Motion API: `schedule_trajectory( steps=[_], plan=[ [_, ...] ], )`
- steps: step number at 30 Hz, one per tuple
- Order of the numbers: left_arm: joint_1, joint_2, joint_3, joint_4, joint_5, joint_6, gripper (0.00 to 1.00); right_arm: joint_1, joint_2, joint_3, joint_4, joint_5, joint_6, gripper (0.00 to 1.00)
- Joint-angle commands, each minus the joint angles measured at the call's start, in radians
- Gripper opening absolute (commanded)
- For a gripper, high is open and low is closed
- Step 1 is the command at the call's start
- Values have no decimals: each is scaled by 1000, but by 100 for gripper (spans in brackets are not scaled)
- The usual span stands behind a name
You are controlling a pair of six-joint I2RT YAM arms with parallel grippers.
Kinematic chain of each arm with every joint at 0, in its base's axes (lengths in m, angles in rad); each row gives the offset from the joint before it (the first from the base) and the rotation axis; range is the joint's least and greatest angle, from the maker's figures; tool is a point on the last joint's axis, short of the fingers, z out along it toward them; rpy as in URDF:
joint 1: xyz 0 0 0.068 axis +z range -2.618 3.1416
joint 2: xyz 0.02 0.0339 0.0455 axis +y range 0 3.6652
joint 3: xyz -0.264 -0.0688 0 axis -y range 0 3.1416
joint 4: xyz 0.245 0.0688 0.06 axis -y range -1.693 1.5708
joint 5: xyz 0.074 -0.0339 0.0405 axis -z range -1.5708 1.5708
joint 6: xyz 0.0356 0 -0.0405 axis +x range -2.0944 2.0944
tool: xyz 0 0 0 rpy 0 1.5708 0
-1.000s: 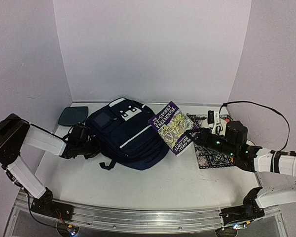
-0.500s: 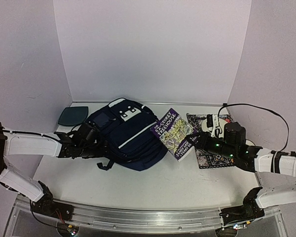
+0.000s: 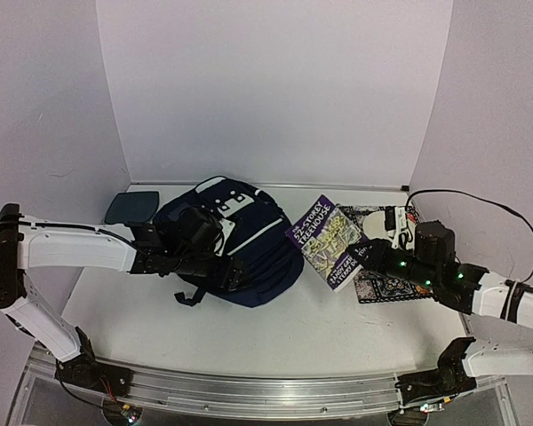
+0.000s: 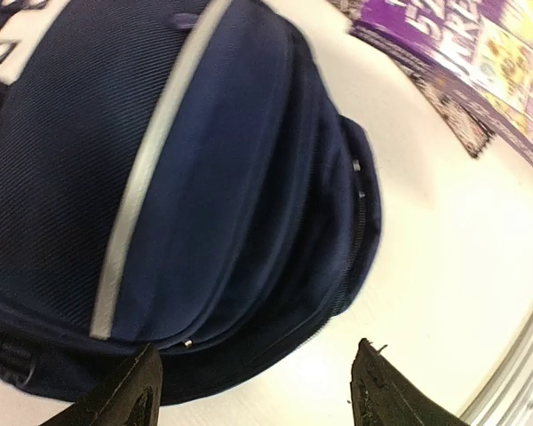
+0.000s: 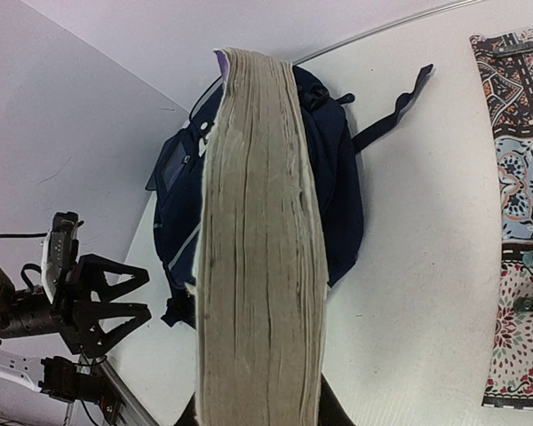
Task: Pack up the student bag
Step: Pick up the largest pocket of the bag from the student bag.
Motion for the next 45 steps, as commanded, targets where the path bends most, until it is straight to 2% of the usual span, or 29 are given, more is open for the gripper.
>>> schedule_trajectory(
  steps=[1, 4, 11, 17, 21, 28, 36, 39, 44, 45],
  plan=[
    [-8, 56, 78, -4, 123, 125, 73, -4, -42, 11, 79, 19, -15, 0],
    [-9, 98, 103, -5, 164, 150, 73, -4, -52, 5, 78, 23, -13, 0],
    [-10, 179, 151, -21, 107, 172, 67, -4, -69, 0, 69, 33, -13, 0],
    [-9, 208, 185, -51, 38, 189, 52, -4, -78, -3, 66, 37, -11, 0],
    [-9, 230, 194, -70, 27, 191, 47, -4, -78, -2, 64, 39, -12, 0],
    [-9, 265, 206, -78, 43, 201, 45, -4, -72, 1, 64, 39, -12, 0],
    [-9, 304, 243, -93, 23, 216, 39, -4, -65, 2, 65, 36, -8, 0],
    [-9, 304, 250, -101, 2, 214, 30, -5, -63, 2, 67, 33, -9, 0],
    [-9, 278, 277, -124, -38, 211, 1, -4, -55, 4, 80, 18, -3, 0],
    [-9, 272, 284, -133, -51, 211, 0, -4, -52, 5, 87, 10, 1, 0]
  ],
)
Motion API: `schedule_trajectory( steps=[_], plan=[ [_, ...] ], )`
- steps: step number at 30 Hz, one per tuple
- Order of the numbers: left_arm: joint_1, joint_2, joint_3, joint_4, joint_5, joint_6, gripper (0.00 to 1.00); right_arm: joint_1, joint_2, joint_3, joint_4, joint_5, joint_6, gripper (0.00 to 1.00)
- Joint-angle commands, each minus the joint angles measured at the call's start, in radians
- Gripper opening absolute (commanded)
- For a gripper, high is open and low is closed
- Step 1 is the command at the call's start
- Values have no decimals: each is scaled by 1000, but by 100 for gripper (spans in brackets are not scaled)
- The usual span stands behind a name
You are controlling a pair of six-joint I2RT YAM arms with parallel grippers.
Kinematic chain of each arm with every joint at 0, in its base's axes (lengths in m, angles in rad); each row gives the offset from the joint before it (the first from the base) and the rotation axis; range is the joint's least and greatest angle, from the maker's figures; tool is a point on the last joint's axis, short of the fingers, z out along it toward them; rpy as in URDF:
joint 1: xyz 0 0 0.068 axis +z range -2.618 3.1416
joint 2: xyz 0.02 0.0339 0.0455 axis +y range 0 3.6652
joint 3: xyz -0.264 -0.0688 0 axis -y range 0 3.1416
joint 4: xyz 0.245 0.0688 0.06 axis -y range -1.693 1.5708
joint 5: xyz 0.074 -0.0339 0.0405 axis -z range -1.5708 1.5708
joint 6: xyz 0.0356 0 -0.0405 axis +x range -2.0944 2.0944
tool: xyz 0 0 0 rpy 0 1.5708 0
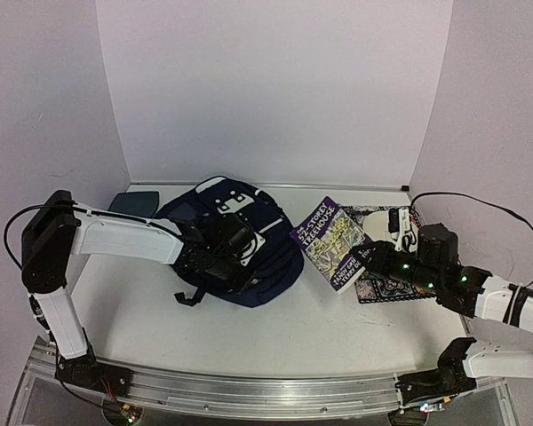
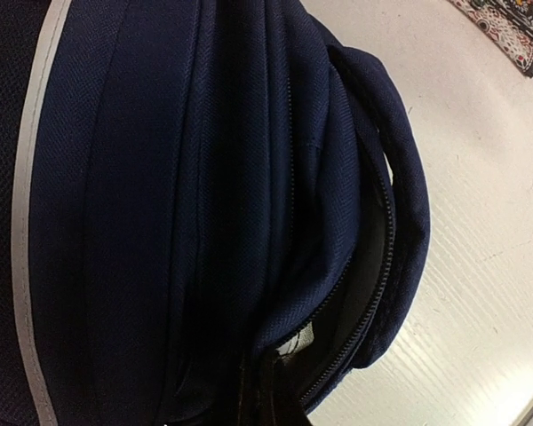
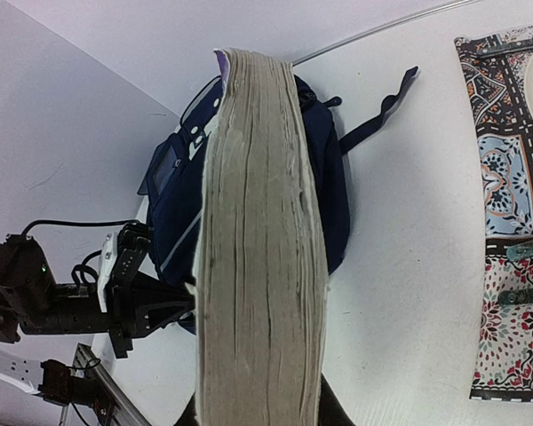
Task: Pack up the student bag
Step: Pick up the largest pocket of the bag from the student bag, then place the book in the largest pocket of the bag.
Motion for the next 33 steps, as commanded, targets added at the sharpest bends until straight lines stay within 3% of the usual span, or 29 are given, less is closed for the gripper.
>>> schedule_trajectory(
  steps=[1, 16, 24, 33],
  plan=[
    [-1, -34, 76, -37, -82, 4, 0, -4, -4, 23, 124, -30, 8, 0],
    [-1, -93, 312, -121, -340, 68, 0, -4, 27, -9, 181, -67, 144, 0],
    [-1, -79, 455, -129, -450, 123, 0, -2, 144, -60, 383, -91, 292, 0],
    [-1, -126, 453, -128, -388, 127, 0, 14, 423, 63, 661, -185, 407, 0]
  ],
)
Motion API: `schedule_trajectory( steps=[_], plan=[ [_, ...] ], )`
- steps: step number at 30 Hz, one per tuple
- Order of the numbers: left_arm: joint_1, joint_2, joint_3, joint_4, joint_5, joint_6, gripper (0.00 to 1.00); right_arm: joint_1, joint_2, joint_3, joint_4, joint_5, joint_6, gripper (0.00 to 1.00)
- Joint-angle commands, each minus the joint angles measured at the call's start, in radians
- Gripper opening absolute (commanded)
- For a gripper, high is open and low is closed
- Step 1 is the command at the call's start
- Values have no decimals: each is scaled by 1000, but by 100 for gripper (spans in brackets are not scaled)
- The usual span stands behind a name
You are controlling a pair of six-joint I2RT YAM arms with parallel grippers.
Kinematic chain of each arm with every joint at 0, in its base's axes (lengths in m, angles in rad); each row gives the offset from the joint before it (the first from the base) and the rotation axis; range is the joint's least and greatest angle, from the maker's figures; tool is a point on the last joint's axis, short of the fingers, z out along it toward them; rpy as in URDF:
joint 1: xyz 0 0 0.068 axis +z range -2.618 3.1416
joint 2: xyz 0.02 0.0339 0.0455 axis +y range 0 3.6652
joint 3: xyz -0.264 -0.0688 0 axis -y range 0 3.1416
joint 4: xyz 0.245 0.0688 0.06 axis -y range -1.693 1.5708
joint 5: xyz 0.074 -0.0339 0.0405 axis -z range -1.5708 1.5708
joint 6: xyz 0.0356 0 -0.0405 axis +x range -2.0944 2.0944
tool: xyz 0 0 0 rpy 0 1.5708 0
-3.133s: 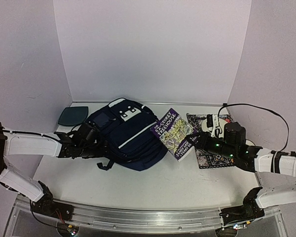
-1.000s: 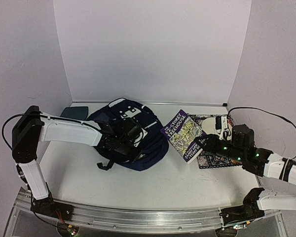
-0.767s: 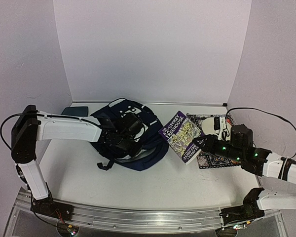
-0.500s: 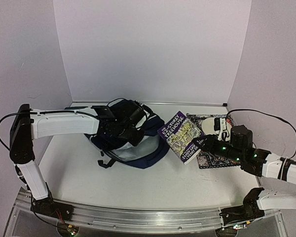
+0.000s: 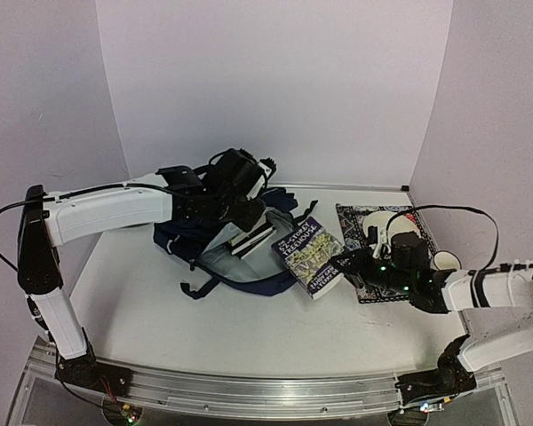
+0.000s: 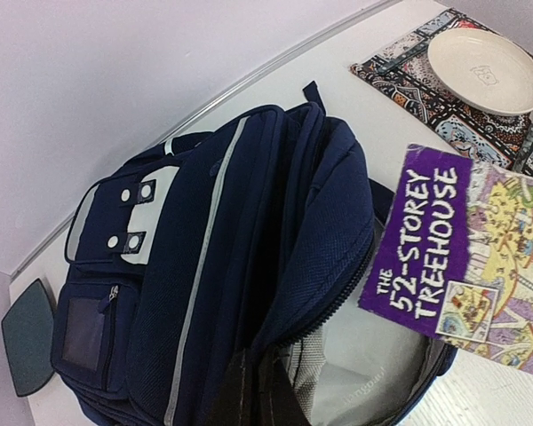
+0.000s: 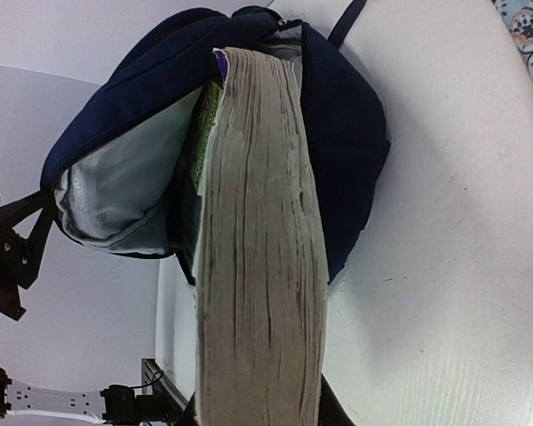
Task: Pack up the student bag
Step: Place the book in the largest pocket of the bag.
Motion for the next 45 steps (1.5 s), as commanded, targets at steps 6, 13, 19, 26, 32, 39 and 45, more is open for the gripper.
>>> schedule_trajectory(
  steps=[6, 13, 19, 26, 32, 39, 45],
  plan=[
    [5, -139, 22, 58, 54, 11, 0, 49, 288, 291, 392, -124, 115, 0],
    [5, -171, 3, 92, 133, 14, 0, 79, 449, 462, 411, -167, 153, 0],
    [5, -215, -30, 120, 212, 14, 0, 94, 577, 571, 412, -173, 170, 0],
    [4, -316, -132, 147, 335, -1, 0, 96, 710, 699, 408, -162, 178, 0],
    [4, -389, -223, 169, 436, -23, 0, 100, 804, 807, 379, -126, 163, 0],
    [3, -438, -297, 212, 528, -55, 0, 117, 904, 927, 304, -41, 111, 0],
    [3, -444, -333, 236, 566, -66, 0, 127, 985, 1038, 228, 9, 69, 0]
  ],
)
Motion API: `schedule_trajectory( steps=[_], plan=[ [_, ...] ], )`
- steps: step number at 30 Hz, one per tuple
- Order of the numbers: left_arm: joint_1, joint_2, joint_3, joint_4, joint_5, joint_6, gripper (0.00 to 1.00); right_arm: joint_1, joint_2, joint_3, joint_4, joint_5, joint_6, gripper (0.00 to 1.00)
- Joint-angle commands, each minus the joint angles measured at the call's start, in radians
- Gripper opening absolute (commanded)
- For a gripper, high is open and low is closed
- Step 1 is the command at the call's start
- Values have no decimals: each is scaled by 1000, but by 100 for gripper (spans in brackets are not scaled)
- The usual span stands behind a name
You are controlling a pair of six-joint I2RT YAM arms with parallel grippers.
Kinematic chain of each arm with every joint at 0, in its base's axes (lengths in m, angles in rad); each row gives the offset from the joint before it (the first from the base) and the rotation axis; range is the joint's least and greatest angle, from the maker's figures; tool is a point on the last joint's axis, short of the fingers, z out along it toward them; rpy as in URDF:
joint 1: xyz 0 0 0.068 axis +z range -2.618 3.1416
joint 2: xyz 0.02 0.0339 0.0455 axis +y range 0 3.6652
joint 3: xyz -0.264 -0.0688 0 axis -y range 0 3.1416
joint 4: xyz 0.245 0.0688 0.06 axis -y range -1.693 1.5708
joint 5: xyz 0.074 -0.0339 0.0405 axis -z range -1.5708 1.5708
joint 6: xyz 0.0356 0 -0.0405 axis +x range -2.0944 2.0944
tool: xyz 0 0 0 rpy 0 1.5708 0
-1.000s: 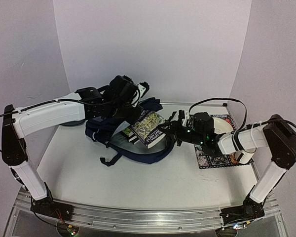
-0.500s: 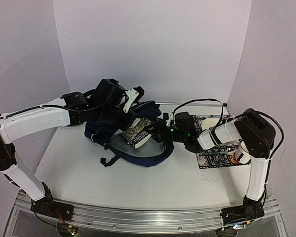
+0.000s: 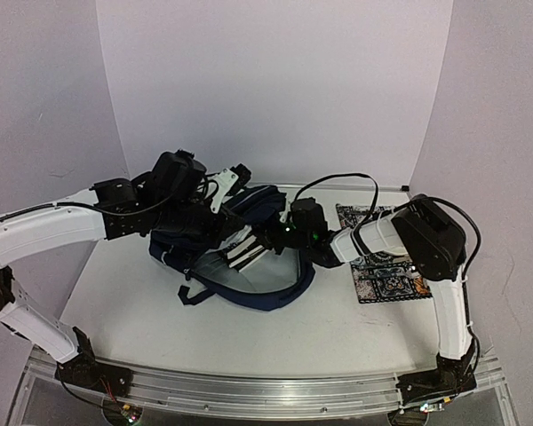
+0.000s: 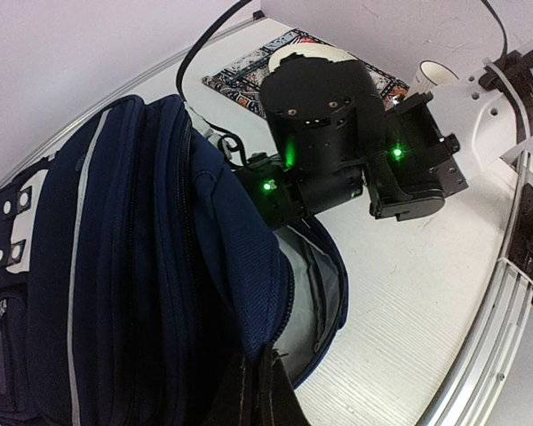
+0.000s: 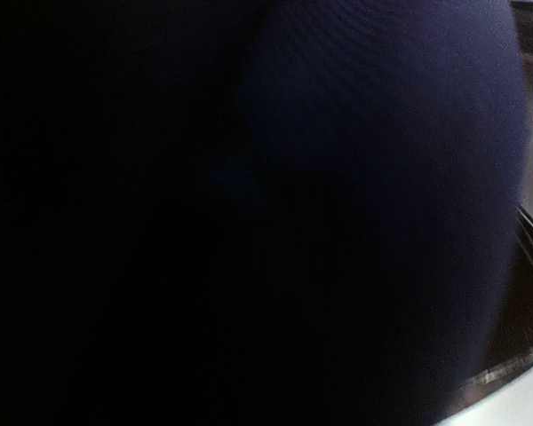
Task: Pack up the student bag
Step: Place the book in the largest pocket of the bag, then place the largest pocket of the bag in the student bag.
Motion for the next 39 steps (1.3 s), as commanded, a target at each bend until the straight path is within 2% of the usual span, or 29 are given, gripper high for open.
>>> schedule_trajectory(
  steps=[1, 2, 4, 11, 15, 19, 26, 28, 35, 37, 39],
  plan=[
    [-17, -73, -2, 141, 103, -27, 0, 7, 42, 160, 29, 52, -67, 0],
    [-17, -74, -6, 143, 94, -31, 0, 9, 50, 179, 3, 50, -77, 0],
    [-16, -78, -15, 147, 70, -40, 0, 11, 51, 188, -18, 53, -95, 8],
    [-16, -66, -39, 152, -27, -70, 0, 11, -33, 113, -86, 41, -159, 58],
    [-15, -57, -47, 157, -49, -80, 0, 10, -112, 26, -119, 37, -206, 77],
    [-12, -45, -56, 165, -67, -98, 0, 10, -205, -79, -149, 47, -253, 85],
    [-13, 1, -69, 181, -24, -122, 0, 10, -388, -296, -238, 90, -342, 89],
    [-12, 2, -77, 180, -8, -133, 8, 10, -450, -358, -280, 122, -374, 89],
    [-9, -64, -94, 177, 20, -151, 63, 12, -729, -467, -570, 258, -536, 93],
    [6, -79, -110, 170, 20, -167, 72, 15, -804, -475, -650, 299, -570, 93],
    [57, -85, -130, 164, 42, -199, 76, 29, -850, -480, -694, 322, -598, 94]
  ],
)
